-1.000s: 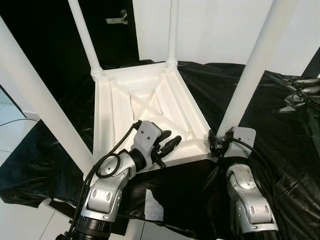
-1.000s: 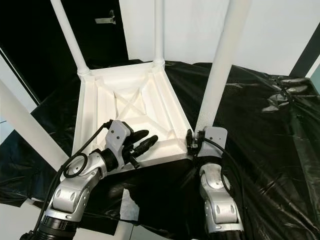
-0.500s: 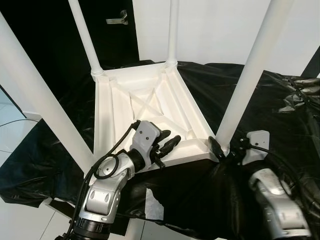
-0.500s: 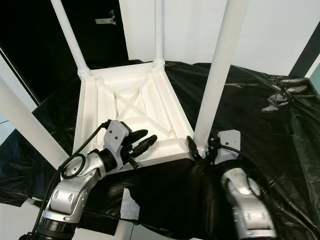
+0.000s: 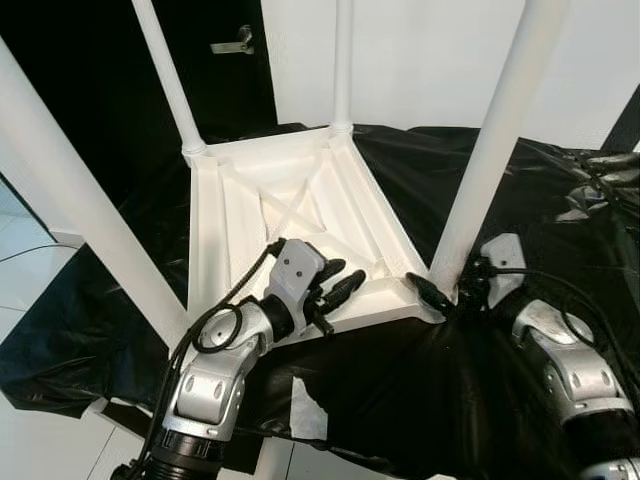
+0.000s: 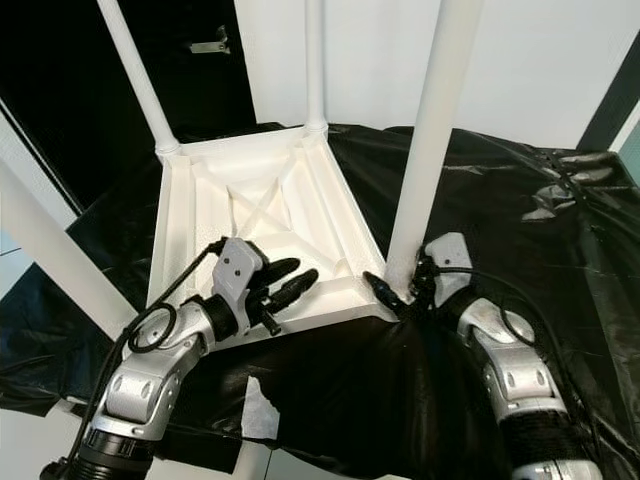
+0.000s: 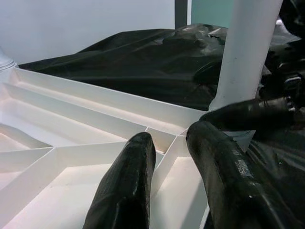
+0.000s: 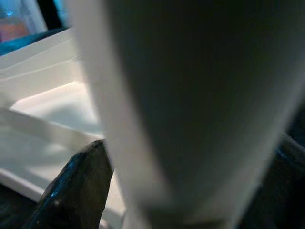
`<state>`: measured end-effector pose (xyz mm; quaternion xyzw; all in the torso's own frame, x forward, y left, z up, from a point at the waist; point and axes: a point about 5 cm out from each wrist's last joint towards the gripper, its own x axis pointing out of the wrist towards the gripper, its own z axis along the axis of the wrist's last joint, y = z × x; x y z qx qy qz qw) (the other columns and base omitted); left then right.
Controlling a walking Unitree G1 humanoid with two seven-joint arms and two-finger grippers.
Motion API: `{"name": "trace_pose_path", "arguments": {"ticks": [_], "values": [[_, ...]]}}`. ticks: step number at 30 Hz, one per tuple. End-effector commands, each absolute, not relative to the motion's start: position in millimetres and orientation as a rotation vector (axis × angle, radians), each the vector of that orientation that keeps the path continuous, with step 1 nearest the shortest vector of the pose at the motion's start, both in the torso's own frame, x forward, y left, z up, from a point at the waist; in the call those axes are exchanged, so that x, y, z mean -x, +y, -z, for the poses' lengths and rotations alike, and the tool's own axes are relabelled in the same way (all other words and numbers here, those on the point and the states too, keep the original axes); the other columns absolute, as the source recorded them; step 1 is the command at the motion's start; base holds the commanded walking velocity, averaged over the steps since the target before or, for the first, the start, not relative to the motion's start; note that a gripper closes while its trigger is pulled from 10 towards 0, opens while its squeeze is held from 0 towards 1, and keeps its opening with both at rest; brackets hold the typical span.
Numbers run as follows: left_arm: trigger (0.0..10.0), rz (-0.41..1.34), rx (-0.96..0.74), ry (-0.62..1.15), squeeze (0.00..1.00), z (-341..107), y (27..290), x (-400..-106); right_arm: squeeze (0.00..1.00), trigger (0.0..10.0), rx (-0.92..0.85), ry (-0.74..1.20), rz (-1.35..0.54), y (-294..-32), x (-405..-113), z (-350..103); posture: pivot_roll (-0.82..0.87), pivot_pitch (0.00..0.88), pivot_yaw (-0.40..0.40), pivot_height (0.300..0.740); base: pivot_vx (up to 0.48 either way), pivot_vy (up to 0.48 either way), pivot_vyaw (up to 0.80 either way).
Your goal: Building children table
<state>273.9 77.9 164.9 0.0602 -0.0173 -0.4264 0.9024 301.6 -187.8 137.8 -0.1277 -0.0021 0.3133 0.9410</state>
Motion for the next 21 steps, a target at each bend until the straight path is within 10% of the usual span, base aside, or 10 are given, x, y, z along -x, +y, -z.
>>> {"name": "trace_pose_path", "arguments": {"ticks": [1, 2, 16, 18, 21], "values": [[10.0, 0.846, -0.129, -0.037, 0.00, -165.0, 79.4, -276.6, 0.00, 6.4, 0.284, 0.004, -0.665, -187.1, -301.8, -135.8, -0.03, 0.000, 0.023, 0.740, 0.000, 0.000, 0.00], [10.0, 0.843, -0.129, -0.037, 0.00, -164.9, 79.3, -276.2, 0.00, 0.0, 0.281, 0.007, -0.687, -186.7, -301.9, -135.4, -0.02, 0.000, 0.016, 0.740, 0.000, 0.000, 0.00], [10.0, 0.824, -0.120, -0.027, 0.00, -160.9, 77.5, -274.3, 0.00, 0.0, 0.272, 0.028, -0.637, -195.9, -300.7, -125.5, -0.03, 0.000, -0.002, 0.740, 0.000, 0.000, 0.00], [10.0, 0.823, -0.122, -0.026, 0.00, -160.6, 77.7, -274.0, 0.00, 10.0, 0.279, 0.050, -0.519, -191.2, -299.4, -120.2, -0.03, 0.000, -0.005, 0.740, 0.000, 0.000, 0.00], [10.0, 0.823, -0.118, -0.025, 0.00, -160.4, 78.0, -273.2, 0.00, 10.0, 0.252, 0.043, -0.453, -185.3, -296.4, -118.3, -0.03, 0.000, -0.004, 0.740, 0.000, 0.000, 0.00]]}}
